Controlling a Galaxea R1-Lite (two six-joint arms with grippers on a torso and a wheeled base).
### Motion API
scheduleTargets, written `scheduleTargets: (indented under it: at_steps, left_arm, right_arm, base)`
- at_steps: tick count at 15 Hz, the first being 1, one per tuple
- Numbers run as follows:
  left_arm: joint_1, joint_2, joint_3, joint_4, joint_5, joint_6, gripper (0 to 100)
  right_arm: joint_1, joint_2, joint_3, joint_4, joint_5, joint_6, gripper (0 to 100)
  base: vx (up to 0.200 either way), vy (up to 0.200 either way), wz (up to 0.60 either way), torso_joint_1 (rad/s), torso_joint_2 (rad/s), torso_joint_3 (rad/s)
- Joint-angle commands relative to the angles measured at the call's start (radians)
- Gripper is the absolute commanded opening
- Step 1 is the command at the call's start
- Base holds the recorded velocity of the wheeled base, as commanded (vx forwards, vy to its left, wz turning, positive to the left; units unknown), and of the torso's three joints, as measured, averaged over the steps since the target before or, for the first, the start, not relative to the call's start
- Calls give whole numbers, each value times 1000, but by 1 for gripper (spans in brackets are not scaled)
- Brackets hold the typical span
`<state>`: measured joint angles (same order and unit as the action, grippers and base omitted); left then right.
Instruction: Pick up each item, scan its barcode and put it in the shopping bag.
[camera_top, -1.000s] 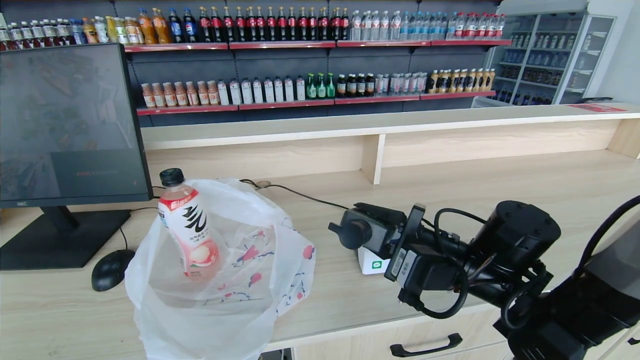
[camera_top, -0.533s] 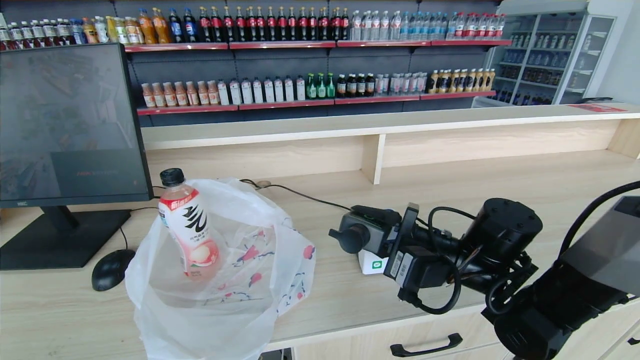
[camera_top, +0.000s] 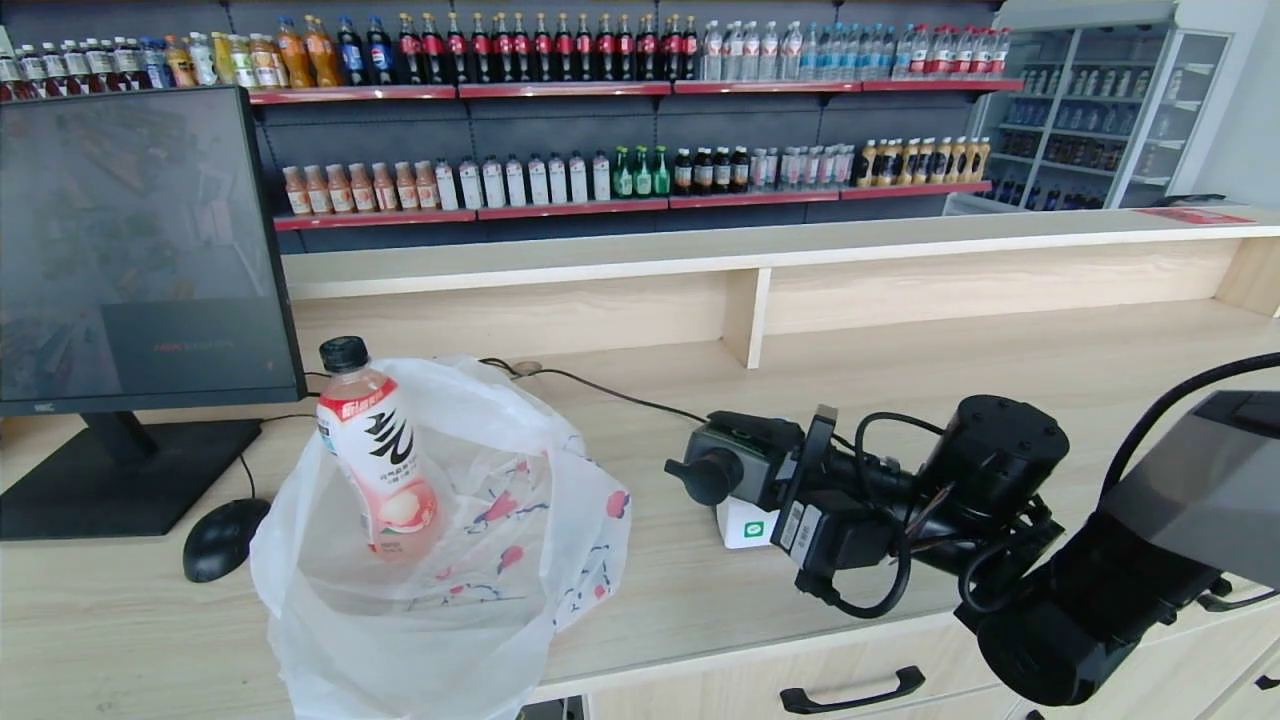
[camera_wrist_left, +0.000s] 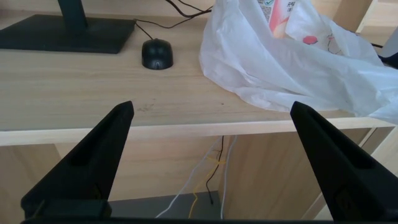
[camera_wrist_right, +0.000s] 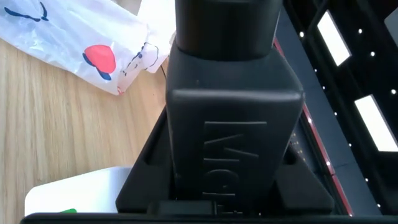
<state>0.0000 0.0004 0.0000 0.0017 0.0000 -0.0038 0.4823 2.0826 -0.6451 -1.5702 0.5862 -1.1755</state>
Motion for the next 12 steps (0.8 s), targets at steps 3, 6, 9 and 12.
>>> scheduleTargets:
  at_steps: [3,6,9,12]
  left_arm:
    - [0,0,0,0,0,-1,100]
    - [0,0,0,0,0,-1,100]
    - [0,0,0,0,0,-1,100]
    - [0,0,0,0,0,-1,100]
  right_arm:
    - [-8,31,-11,-1,12,-24,0]
    - [-11,31,-18,-1,12,-21,0]
    - [-11,31,-18,-1,12,-19,0]
    - [-13,27,-11,-1,14,-16,0]
  base:
    - [0,0,0,0,0,0]
    - [0,0,0,0,0,0]
    - [0,0,0,0,0,0]
    - [0,0,0,0,0,0]
